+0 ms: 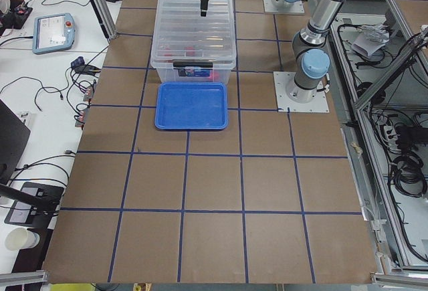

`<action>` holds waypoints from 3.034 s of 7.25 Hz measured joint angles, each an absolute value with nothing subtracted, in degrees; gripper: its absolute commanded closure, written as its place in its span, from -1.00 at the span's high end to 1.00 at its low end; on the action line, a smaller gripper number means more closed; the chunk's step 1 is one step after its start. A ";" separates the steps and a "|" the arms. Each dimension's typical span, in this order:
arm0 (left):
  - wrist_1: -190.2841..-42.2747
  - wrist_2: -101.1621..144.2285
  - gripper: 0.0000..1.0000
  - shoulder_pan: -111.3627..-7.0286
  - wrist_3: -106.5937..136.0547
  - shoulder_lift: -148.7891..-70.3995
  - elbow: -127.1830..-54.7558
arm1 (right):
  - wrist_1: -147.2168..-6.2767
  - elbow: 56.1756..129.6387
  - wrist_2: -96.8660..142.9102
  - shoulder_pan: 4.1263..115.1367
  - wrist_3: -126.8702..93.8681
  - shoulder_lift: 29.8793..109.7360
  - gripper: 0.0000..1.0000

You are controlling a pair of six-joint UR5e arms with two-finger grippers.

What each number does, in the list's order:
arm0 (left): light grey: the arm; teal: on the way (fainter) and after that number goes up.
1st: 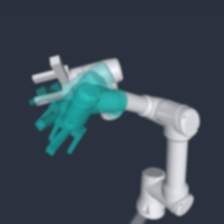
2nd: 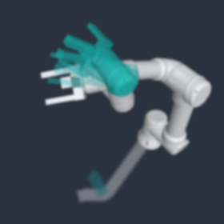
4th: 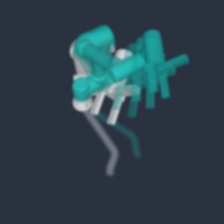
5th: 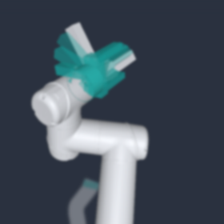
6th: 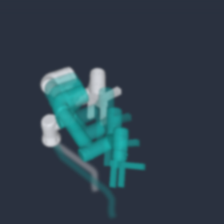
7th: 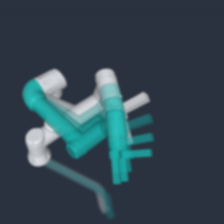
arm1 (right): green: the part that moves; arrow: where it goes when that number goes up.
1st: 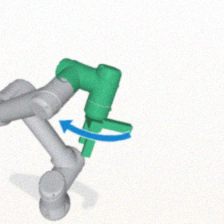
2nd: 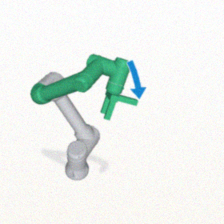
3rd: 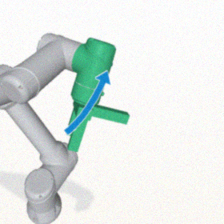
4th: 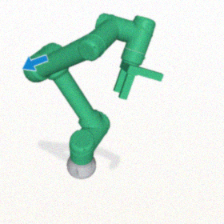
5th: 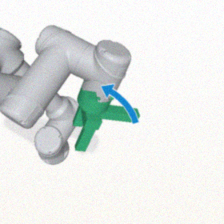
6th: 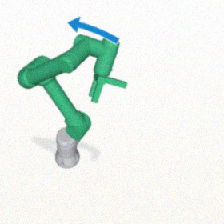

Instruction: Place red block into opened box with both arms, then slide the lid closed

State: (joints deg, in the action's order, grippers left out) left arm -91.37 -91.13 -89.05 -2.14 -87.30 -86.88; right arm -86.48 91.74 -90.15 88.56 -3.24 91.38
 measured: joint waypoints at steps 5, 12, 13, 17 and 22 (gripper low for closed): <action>-90.63 -91.11 1.00 -89.28 -2.35 -88.64 -90.52 | -86.83 91.71 -89.91 88.59 -3.48 91.12 1.00; -90.22 -90.30 1.00 -91.55 -2.35 -86.19 -90.22 | -87.03 91.04 -89.90 88.38 -3.43 92.42 1.00; -89.61 -90.11 1.00 -91.45 -2.81 -85.94 -90.17 | -86.88 91.15 -89.89 88.40 -3.43 92.61 1.00; -88.54 -88.93 1.00 -90.58 -2.84 -85.56 -90.10 | -86.99 90.99 -90.11 88.48 -3.49 92.76 1.00; -88.51 -88.85 1.00 -90.79 -2.71 -84.92 -90.86 | -87.08 91.27 -90.20 88.51 -3.51 92.85 1.00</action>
State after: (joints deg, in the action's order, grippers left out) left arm -88.51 -88.85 -90.79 -2.71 -84.92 -90.86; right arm -87.08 91.27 -90.20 88.51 -3.51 92.85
